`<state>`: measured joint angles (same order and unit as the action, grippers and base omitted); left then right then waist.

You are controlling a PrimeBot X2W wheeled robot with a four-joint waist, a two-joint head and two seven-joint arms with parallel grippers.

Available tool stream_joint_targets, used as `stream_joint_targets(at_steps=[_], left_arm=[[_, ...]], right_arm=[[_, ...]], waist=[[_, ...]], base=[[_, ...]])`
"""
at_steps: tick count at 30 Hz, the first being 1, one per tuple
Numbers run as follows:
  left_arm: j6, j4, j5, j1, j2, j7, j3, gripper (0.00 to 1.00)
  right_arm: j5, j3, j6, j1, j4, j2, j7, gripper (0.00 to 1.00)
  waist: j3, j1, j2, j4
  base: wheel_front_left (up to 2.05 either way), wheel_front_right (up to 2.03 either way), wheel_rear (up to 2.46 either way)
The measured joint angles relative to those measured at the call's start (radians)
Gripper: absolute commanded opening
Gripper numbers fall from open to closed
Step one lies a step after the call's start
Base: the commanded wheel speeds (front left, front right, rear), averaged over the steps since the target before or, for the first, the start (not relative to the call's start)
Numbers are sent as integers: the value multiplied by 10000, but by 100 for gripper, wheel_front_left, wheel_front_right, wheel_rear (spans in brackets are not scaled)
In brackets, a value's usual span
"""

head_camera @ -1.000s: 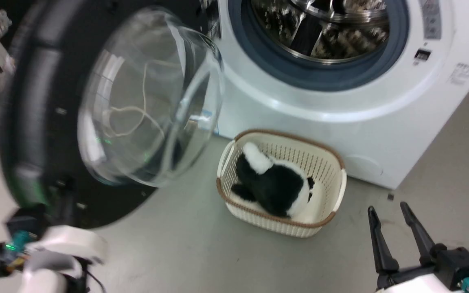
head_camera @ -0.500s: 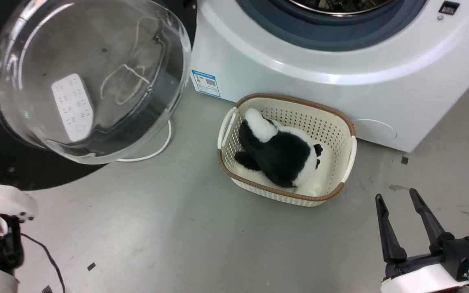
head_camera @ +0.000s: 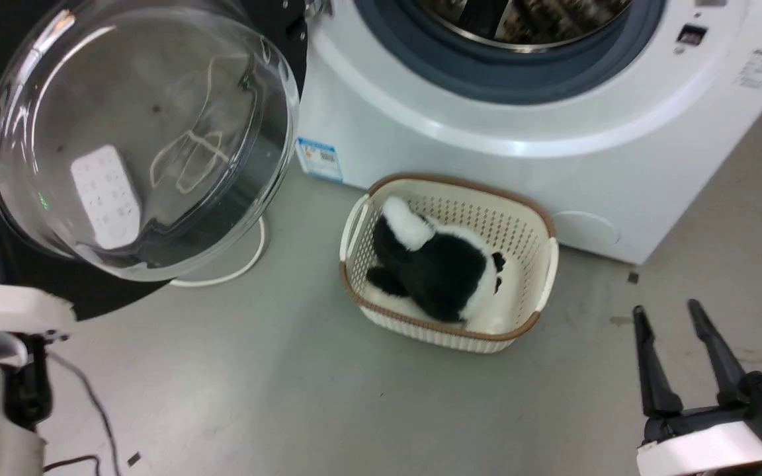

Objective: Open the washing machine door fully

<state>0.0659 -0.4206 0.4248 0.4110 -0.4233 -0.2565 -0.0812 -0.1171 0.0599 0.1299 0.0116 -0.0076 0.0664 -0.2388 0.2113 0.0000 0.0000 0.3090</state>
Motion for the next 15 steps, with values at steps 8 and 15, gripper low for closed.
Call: stream_joint_targets(at_steps=[8, 15], left_arm=[[-13, 2579, -1348, -1522, 1154, 0, 518, 0], [153, 3542, -1789, -2804, 2228, 0, 1377, 0]], right_arm=[[2, 504, 0, -15, 138, -82, -142, 100], [161, 385, 0, 24, 224, -113, -182, 100]], waist=[[-940, -1, 0, -566], [-1708, -1, 0, -1416]], base=[[0, 0, 0], [0, 0, 0]])
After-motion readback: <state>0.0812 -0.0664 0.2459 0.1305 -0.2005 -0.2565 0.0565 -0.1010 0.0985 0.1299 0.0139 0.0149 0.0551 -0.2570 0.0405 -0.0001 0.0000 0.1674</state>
